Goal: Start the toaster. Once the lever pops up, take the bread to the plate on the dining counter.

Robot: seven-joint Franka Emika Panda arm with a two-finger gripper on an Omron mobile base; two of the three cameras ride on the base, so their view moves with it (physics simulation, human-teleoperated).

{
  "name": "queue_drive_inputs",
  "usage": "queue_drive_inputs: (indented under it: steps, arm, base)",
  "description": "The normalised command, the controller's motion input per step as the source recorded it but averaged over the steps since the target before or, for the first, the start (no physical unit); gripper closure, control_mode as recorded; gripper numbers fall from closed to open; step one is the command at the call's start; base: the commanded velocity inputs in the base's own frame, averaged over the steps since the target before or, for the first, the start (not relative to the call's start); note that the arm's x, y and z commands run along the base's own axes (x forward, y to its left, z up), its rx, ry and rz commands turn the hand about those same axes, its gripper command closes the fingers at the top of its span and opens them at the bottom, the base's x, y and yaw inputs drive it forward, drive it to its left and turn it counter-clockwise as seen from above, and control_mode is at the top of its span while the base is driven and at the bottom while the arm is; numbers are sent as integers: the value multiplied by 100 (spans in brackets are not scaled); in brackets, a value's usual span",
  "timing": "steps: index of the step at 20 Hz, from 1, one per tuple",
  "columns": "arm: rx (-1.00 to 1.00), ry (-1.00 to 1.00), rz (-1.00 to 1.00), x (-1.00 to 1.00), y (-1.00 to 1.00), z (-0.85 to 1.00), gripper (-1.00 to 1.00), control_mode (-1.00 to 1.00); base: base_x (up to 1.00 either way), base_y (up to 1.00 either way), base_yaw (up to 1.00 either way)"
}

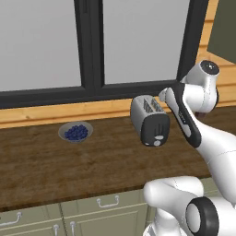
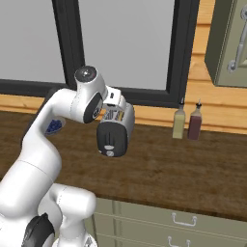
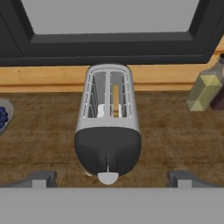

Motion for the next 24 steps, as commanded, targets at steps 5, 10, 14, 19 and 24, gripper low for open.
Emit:
queue_drive_inputs:
  steps: [5, 10, 14, 19, 24]
  arm:
    - [0, 0, 0, 0, 0, 0, -100, -100]
    - [0, 0, 0, 0, 0, 0, -100, -100]
    - [0, 0, 0, 0, 0, 0, -100, -100]
    - [0, 0, 0, 0, 0, 0, -100, -100]
    - [0, 0, 0, 0, 0, 0, -100, -100]
  base:
    - [0, 0, 0]
    - [0, 0, 0]
    - [0, 0, 0]
    - [0, 0, 0]
    - [0, 0, 0]
